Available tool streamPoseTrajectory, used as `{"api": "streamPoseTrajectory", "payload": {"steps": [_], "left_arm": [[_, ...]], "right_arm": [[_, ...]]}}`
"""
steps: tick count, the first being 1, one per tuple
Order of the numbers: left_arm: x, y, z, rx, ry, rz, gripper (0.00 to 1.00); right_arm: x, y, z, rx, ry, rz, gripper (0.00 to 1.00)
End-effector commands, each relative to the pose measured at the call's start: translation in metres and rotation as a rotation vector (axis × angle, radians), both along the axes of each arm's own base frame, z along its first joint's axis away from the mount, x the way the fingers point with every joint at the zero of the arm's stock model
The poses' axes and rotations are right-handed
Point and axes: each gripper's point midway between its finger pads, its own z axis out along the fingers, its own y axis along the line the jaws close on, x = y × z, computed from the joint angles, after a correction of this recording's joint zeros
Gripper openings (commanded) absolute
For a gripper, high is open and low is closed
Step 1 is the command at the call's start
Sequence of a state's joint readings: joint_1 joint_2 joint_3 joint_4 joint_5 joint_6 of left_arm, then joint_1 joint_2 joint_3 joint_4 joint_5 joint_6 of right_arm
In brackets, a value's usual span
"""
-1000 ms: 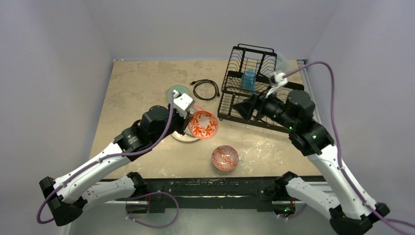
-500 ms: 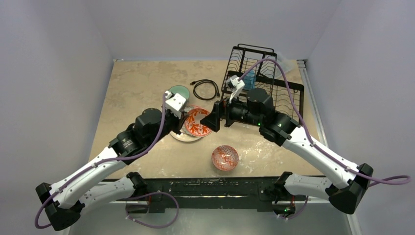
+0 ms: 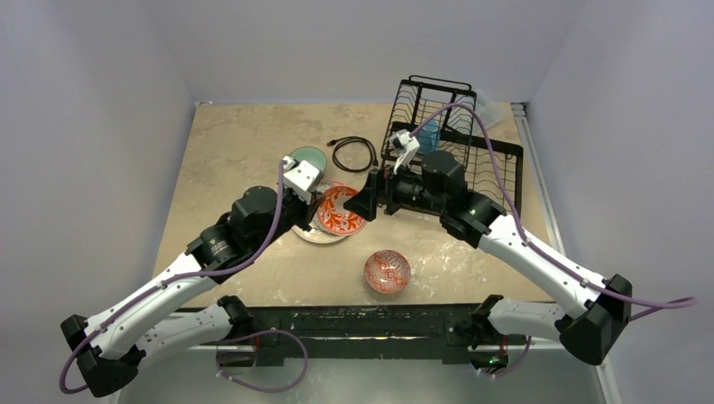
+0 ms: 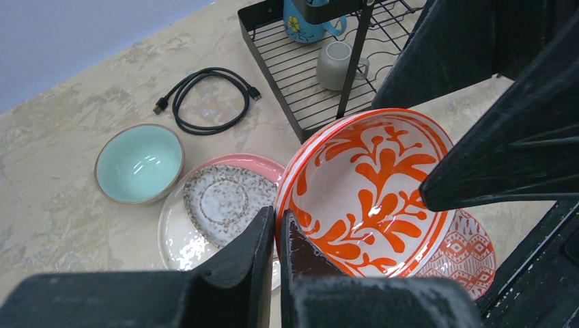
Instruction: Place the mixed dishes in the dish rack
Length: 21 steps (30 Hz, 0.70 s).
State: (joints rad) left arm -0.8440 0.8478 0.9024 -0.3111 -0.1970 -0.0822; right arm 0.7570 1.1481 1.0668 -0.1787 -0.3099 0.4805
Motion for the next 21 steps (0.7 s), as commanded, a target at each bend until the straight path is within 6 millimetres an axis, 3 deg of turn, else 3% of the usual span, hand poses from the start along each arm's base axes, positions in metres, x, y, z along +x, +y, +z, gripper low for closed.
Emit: {"api": "streamPoseTrajectory", "payload": {"steps": [1,9,14,15,17,20,21], "left_arm": [[0.004,-0.002,0.039,-0.103,-0.099,-0.001,0.00],[0.004,-0.006,0.036,-0.100,-0.087,-0.010,0.00],[0.010,-0.007,0.027,-0.077,-0.051,0.013,0.00],[0.012,-0.007,0.024,-0.068,-0.038,0.021,0.00],[0.016,-0.008,0.018,-0.051,-0.015,0.035,0.00],[0.020,-0.008,0.012,-0.032,0.013,0.054,0.00],[0.020,-0.008,0.011,-0.030,0.019,0.057,0.00]], "right_arm": [[0.001,0.010,0.004,0.064,0.014,0.038,0.99],[0.019,0.008,-0.018,0.042,0.099,-0.037,0.99],[0.030,0.009,-0.032,-0.021,0.115,-0.154,0.90],[0.030,0.010,-0.033,-0.039,0.108,-0.176,0.86],[0.030,0.010,-0.036,-0.073,0.094,-0.238,0.65],[0.032,0.007,-0.037,-0.095,0.078,-0.322,0.51],[0.033,0.007,-0.038,-0.099,0.075,-0.342,0.41]]}}
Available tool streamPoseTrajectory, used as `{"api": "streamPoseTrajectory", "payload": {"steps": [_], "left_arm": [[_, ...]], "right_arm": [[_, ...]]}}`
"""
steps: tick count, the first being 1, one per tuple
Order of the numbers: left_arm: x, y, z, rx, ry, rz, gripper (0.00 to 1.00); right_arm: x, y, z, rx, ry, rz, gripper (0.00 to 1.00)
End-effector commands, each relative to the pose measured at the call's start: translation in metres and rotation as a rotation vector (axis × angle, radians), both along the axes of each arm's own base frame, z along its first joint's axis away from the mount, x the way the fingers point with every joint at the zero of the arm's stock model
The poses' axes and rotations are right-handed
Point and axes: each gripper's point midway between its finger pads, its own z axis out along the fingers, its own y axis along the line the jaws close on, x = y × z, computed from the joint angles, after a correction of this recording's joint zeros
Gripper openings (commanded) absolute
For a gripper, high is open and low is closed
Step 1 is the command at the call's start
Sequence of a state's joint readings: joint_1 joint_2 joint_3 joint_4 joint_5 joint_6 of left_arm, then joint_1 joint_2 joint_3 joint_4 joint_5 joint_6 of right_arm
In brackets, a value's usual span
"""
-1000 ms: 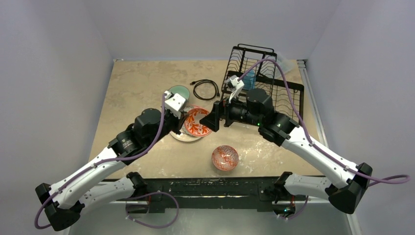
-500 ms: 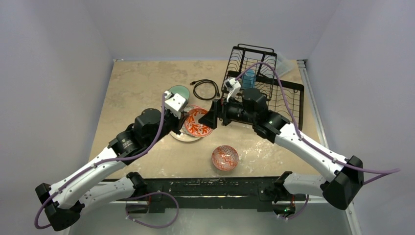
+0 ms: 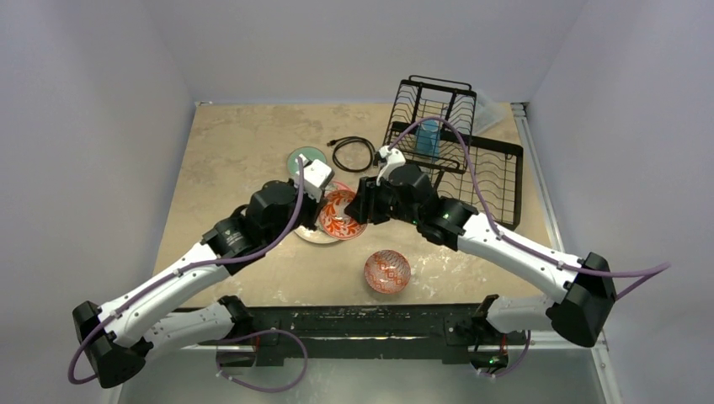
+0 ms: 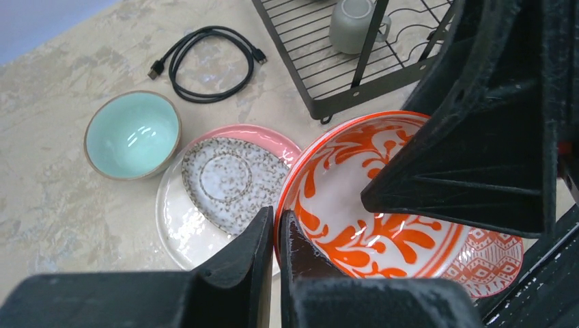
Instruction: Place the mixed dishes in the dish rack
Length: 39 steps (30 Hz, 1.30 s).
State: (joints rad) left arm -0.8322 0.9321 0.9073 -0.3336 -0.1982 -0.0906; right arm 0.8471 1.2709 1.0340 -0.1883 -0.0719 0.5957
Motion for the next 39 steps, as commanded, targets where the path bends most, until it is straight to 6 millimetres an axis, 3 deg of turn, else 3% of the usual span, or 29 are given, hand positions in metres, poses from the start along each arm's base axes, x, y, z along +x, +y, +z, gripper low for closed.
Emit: {"api": "streamPoseTrajectory", "payload": {"steps": [1,3,4,11,12,17,19,23,29,32,37,38,39], "left_arm": [[0.011,-0.003,0.038,-0.096,-0.053,0.044,0.00],[0.011,-0.004,0.037,-0.099,-0.048,0.044,0.00],[0.012,-0.004,0.036,-0.097,-0.045,0.046,0.00],[0.012,-0.003,0.034,-0.085,-0.029,0.052,0.00],[0.013,-0.002,0.034,-0.077,-0.024,0.056,0.03],[0.011,-0.006,0.030,-0.066,0.013,0.039,0.54],[0.008,-0.014,0.026,-0.060,0.032,0.000,0.61],[0.008,-0.023,0.014,-0.025,0.085,-0.027,0.63],[0.011,-0.028,0.000,0.019,0.137,-0.031,0.60],[0.013,-0.026,-0.002,0.032,0.131,-0.020,0.52],[0.017,-0.020,0.001,0.050,0.106,0.004,0.08],[0.018,-0.018,0.001,0.052,0.102,0.012,0.00],[0.019,-0.016,0.002,0.053,0.094,0.023,0.00]], "right_arm": [[0.018,-0.008,0.025,-0.006,-0.079,-0.184,0.30],[0.020,-0.007,0.025,-0.015,-0.083,-0.213,0.20],[0.020,-0.006,0.026,-0.016,-0.090,-0.220,0.02],[0.024,-0.005,0.032,-0.021,-0.139,-0.243,0.00],[0.024,-0.010,0.034,-0.024,-0.146,-0.258,0.00],[0.023,-0.025,0.036,-0.088,-0.200,-0.257,0.00],[0.021,-0.029,0.040,-0.083,-0.219,-0.252,0.00],[0.019,-0.033,0.049,-0.080,-0.253,-0.243,0.00],[0.018,-0.032,0.057,-0.084,-0.274,-0.220,0.00],[0.016,-0.029,0.055,-0.084,-0.271,-0.203,0.00],[0.011,-0.029,0.051,-0.104,-0.266,-0.178,0.00],[0.010,-0.029,0.049,-0.104,-0.261,-0.176,0.02],[0.009,-0.029,0.048,-0.103,-0.254,-0.171,0.11]]}}
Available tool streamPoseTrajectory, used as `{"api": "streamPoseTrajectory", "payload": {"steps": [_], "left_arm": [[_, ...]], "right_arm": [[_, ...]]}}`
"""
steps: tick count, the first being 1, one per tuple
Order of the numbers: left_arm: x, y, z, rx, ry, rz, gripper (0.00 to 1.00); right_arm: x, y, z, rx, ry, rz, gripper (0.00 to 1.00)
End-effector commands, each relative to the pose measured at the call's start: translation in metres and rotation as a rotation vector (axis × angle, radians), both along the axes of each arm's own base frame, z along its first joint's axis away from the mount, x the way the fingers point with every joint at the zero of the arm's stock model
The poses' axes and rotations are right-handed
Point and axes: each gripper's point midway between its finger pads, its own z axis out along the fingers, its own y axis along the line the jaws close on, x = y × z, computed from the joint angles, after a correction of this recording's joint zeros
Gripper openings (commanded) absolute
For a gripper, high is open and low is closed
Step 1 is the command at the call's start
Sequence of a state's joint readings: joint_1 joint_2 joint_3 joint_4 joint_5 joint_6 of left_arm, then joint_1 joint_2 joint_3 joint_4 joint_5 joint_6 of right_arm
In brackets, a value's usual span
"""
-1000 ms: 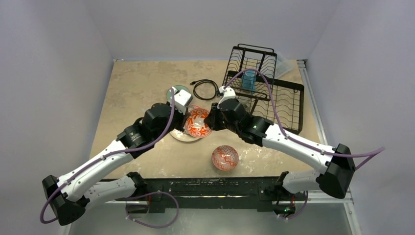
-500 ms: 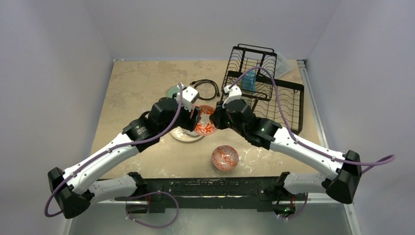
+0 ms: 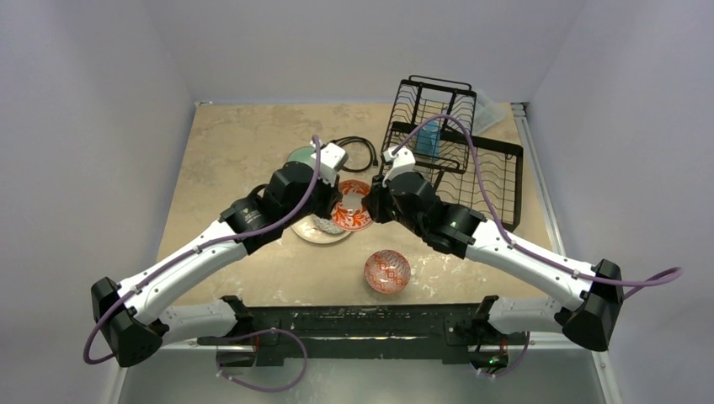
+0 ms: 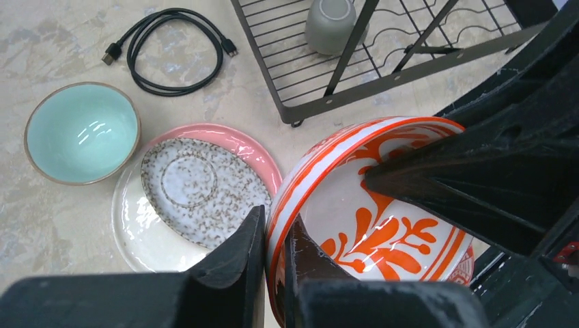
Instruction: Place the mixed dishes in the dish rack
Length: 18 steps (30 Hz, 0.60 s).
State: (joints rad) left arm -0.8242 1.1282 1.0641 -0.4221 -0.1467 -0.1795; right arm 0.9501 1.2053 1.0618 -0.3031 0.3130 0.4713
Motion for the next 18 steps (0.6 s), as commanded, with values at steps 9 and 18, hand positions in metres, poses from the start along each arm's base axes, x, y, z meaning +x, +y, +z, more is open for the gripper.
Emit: {"api": "streamPoseTrajectory", "payload": {"steps": [9,18], "left_arm": [[0.019,0.053,0.040,-0.011,-0.251,0.219,0.00],[0.026,0.099,0.067,-0.102,-0.540,0.411,0.00]], "right_arm": [[-0.014,0.014,0.033,0.205,0.084,-0.012,0.89],[-0.029,0.032,0.079,0.771,0.346,-0.132,0.99]]}}
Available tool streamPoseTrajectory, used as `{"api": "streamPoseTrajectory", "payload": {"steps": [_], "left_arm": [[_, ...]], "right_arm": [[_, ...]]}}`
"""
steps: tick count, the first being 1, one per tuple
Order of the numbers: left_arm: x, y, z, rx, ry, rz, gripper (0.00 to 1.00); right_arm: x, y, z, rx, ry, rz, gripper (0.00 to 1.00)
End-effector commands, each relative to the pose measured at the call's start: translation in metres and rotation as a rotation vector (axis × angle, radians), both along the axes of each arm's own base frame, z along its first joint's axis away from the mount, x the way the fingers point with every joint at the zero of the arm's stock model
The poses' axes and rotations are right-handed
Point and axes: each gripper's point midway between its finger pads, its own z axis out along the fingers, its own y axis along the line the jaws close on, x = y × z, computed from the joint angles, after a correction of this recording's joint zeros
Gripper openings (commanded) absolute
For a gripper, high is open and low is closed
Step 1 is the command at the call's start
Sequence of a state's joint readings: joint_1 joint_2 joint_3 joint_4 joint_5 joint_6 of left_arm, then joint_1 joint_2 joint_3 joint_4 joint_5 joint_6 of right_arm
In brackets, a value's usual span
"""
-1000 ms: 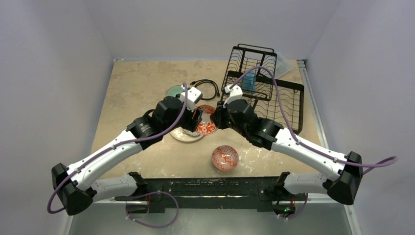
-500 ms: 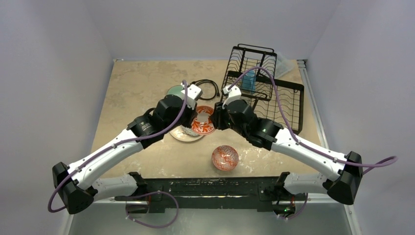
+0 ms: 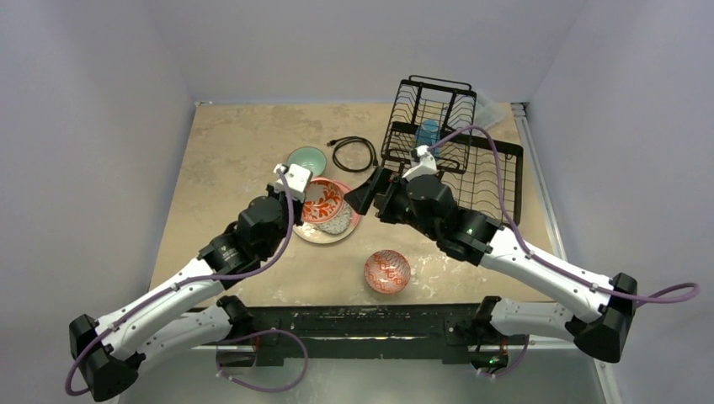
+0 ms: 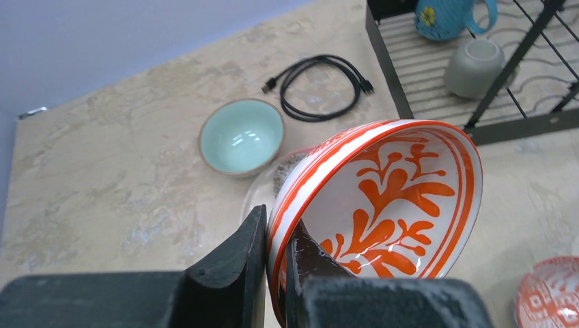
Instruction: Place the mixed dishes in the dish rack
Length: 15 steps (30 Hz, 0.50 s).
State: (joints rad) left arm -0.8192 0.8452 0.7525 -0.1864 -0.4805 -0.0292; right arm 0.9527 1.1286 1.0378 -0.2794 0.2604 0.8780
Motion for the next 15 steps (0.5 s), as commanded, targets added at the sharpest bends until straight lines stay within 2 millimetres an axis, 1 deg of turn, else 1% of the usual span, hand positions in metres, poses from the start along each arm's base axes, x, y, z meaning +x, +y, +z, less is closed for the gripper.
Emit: {"api": "streamPoseTrajectory", "payload": {"steps": [1,3,4,6,8,9,10,12,13,14,15], "left_arm": [[0.016,0.021,0.067,-0.147,-0.293,0.139,0.00],[0.017,0.027,0.069,-0.156,-0.332,0.164,0.00],[0.017,0.027,0.071,-0.164,-0.351,0.166,0.00],[0.015,0.028,0.073,-0.179,-0.376,0.161,0.00],[0.014,0.029,0.073,-0.200,-0.398,0.161,0.00],[0.013,0.029,0.074,-0.205,-0.413,0.155,0.00],[0.013,0.029,0.073,-0.197,-0.424,0.150,0.00],[0.014,0.029,0.074,-0.194,-0.439,0.150,0.00],[0.014,0.029,0.075,-0.189,-0.445,0.149,0.00],[0.014,0.029,0.075,-0.188,-0.449,0.148,0.00],[0.014,0.029,0.075,-0.187,-0.450,0.146,0.00]], "right_arm": [[-0.014,0.027,0.059,0.482,0.172,-0.014,0.99],[-0.017,0.040,0.085,0.641,0.203,0.032,0.99],[-0.018,0.046,0.094,0.710,0.235,0.049,0.99],[-0.012,0.054,0.098,0.811,0.351,0.002,0.99],[-0.002,0.061,0.092,0.853,0.472,-0.075,0.98],[0.002,0.066,0.091,0.868,0.522,-0.102,0.96],[0.008,0.074,0.087,0.871,0.560,-0.126,0.92],[0.017,0.086,0.088,0.879,0.584,-0.143,0.82],[0.020,0.091,0.091,0.897,0.599,-0.144,0.76],[0.022,0.094,0.091,0.916,0.605,-0.146,0.73],[0.026,0.097,0.097,0.955,0.587,-0.146,0.68]]}}
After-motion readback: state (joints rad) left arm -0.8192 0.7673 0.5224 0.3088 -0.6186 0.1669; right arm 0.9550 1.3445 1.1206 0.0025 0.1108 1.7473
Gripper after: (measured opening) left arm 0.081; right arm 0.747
